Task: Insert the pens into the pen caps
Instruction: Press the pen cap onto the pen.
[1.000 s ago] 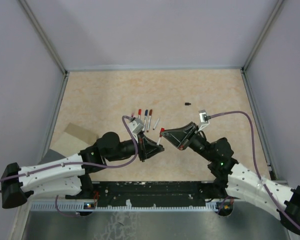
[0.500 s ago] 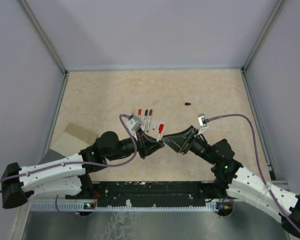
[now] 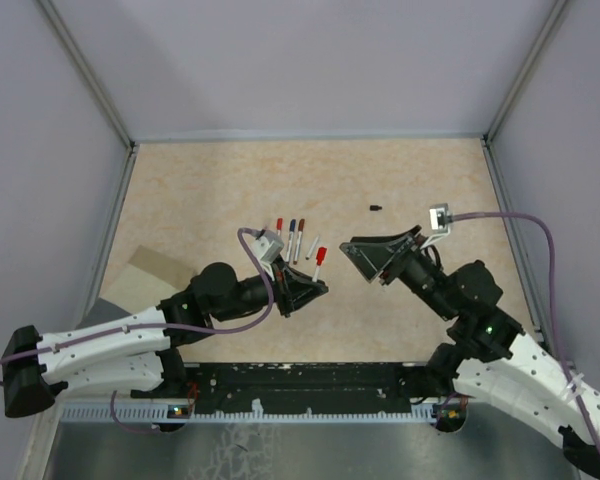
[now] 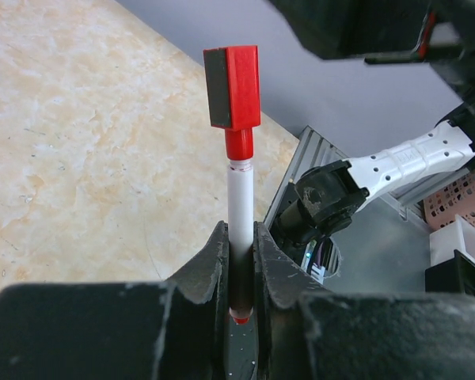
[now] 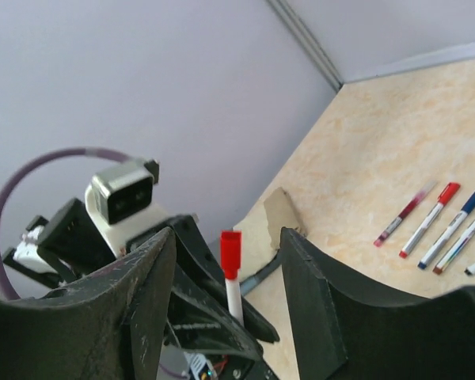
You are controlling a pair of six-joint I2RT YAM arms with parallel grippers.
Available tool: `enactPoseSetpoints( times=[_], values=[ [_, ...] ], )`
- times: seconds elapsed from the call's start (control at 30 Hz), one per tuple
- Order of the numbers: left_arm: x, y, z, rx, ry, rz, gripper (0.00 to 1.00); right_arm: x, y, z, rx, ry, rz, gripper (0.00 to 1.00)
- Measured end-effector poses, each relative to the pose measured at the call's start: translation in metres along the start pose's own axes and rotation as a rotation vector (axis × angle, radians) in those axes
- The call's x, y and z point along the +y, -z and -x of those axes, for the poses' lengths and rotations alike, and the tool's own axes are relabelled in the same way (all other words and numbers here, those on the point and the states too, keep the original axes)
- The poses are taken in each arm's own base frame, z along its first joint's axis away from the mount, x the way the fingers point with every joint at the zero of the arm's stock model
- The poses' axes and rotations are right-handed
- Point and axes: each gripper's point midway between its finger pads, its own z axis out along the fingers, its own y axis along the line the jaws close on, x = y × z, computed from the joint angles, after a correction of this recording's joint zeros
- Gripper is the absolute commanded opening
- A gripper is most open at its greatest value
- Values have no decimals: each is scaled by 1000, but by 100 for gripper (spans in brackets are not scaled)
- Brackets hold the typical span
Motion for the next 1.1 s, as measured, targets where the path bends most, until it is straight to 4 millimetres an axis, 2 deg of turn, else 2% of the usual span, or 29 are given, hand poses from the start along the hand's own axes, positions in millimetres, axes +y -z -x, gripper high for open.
enactPoseSetpoints(
  times=[0.1, 0.23, 0.43, 0.53, 0.67, 0.83, 1.1],
  values=[
    [0, 0, -1, 2, 0, 2, 0, 7, -8, 17, -17, 7, -35, 58],
    [1, 0, -1, 4, 0, 2, 0, 7, -25, 19, 24, 12, -88, 58],
    [2, 0, -3, 11, -1, 6, 0, -9, -45, -6, 143, 18, -166, 58],
    [3, 1, -3, 14, -5, 11, 0, -15, -45, -21, 206, 18, -181, 57],
    [4, 0, -3, 12, -8, 18, 0, -11, -44, -27, 238, 12, -156, 55],
    [5, 0, -3, 10, -9, 24, 0, -7, -43, -31, 262, 8, -131, 46],
    [6, 1, -4, 14, -9, 28, 0, -6, -45, -39, 293, 1, -119, 24]
  ],
)
